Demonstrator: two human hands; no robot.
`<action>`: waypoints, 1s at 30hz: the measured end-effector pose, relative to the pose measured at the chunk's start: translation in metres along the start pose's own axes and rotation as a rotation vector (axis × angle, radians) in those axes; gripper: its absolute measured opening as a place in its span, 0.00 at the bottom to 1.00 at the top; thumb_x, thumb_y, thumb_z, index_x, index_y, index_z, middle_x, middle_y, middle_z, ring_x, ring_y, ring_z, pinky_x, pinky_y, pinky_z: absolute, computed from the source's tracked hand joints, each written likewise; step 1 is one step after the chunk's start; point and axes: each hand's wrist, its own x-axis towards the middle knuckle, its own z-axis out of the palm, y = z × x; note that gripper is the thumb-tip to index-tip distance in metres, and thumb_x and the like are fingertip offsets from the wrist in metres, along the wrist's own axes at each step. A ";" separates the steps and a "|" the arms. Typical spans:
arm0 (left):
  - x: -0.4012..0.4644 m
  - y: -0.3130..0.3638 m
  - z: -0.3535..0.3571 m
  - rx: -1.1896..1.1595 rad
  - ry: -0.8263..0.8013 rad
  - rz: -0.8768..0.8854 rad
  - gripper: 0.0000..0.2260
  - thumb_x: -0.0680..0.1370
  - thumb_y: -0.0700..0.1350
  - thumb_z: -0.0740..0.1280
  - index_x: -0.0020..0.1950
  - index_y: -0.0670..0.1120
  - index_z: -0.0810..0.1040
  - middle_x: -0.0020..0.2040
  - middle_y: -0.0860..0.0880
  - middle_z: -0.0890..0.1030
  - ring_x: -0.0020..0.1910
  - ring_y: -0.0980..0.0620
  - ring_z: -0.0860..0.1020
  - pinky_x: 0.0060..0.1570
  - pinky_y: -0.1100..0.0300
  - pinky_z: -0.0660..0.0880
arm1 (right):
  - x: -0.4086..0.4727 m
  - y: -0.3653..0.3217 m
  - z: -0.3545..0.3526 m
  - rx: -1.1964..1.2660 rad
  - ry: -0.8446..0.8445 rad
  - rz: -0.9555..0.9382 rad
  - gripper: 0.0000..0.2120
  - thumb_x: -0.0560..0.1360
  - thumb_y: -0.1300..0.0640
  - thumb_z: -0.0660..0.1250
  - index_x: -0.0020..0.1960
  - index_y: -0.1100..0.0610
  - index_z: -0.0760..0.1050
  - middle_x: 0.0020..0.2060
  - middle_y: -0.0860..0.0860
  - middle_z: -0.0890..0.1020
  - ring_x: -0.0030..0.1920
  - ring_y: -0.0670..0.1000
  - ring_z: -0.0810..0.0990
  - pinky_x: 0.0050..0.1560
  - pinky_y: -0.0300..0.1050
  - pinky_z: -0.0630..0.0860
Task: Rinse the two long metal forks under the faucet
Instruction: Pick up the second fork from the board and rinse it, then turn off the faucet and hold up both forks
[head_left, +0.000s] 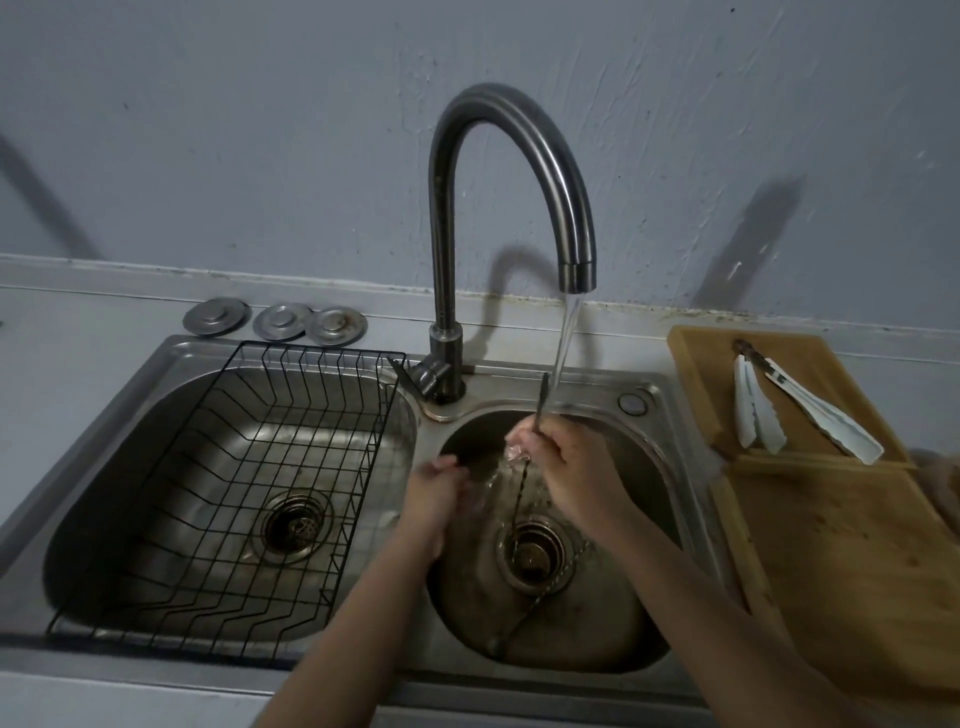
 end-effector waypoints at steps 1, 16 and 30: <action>-0.001 0.014 -0.008 0.078 0.071 0.176 0.09 0.78 0.39 0.62 0.58 0.42 0.72 0.45 0.45 0.78 0.42 0.50 0.76 0.39 0.60 0.73 | 0.002 0.001 0.003 0.029 -0.010 0.033 0.09 0.78 0.60 0.59 0.46 0.54 0.78 0.36 0.44 0.81 0.32 0.46 0.80 0.34 0.40 0.77; 0.032 0.074 -0.004 0.637 0.321 0.960 0.17 0.75 0.31 0.57 0.64 0.34 0.64 0.55 0.42 0.72 0.50 0.52 0.72 0.50 0.65 0.70 | -0.009 0.005 -0.013 -0.061 -0.072 -0.061 0.08 0.77 0.60 0.61 0.49 0.53 0.78 0.37 0.48 0.83 0.36 0.48 0.82 0.41 0.46 0.80; 0.051 0.080 0.002 0.854 0.401 0.849 0.11 0.73 0.32 0.57 0.55 0.34 0.66 0.52 0.39 0.70 0.51 0.42 0.72 0.51 0.54 0.72 | -0.017 0.030 -0.023 0.155 0.021 0.130 0.08 0.77 0.62 0.61 0.46 0.57 0.79 0.35 0.54 0.82 0.38 0.50 0.82 0.43 0.51 0.81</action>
